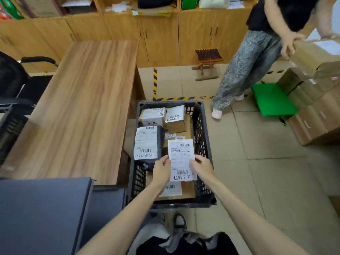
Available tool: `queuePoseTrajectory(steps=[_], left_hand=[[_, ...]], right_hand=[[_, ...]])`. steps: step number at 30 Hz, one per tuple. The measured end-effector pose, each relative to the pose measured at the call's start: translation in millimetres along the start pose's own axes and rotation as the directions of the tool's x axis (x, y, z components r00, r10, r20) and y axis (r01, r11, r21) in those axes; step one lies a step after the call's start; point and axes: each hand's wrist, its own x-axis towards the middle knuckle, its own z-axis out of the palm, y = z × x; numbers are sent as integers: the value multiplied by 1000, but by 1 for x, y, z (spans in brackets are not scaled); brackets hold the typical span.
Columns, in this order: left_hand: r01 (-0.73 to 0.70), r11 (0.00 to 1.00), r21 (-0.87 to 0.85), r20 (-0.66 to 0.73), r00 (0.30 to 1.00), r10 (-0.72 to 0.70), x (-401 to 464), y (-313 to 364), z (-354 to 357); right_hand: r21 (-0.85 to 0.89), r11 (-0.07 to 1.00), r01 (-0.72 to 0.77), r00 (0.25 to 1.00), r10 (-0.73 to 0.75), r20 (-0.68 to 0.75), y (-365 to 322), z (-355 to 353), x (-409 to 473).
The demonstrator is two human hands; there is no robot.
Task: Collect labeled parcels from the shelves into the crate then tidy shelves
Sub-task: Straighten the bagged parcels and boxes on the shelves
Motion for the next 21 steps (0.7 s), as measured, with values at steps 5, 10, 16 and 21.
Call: queuePoseTrajectory(steps=[5, 10, 16, 21], left_hand=[[91, 995, 37, 46, 995, -92, 3, -38, 11], [181, 979, 92, 105, 976, -190, 13, -68, 23], [285, 947, 149, 74, 952, -298, 4, -50, 21], [49, 946, 322, 47, 997, -67, 6, 4, 8]], right_hand=[[-25, 995, -94, 995, 93, -34, 35, 5, -6], [-56, 985, -166, 985, 163, -49, 56, 6, -3], [-73, 981, -179, 984, 178, -29, 63, 2, 0], [-249, 968, -15, 998, 1, -60, 15, -12, 6]])
